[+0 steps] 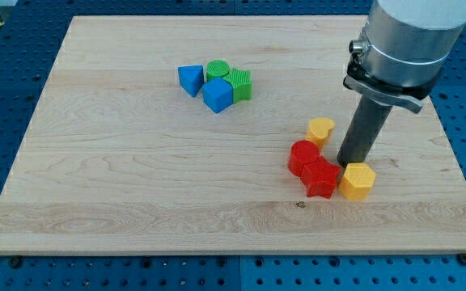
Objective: Push the yellow heart closer to the yellow hexagon
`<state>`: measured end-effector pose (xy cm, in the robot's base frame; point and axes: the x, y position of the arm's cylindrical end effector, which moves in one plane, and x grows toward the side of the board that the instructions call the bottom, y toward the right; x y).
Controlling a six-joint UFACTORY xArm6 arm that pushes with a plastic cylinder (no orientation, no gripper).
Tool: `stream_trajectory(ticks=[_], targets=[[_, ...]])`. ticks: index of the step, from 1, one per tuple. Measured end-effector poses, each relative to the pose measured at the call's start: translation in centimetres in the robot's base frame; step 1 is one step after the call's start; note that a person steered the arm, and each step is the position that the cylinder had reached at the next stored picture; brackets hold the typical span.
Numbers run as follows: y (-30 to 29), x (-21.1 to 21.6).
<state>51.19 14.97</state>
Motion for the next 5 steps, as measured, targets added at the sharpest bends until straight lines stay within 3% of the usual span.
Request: stream_trajectory(ticks=[2,5], targets=[[2.1,-4.0],[-3.1,-8.4]])
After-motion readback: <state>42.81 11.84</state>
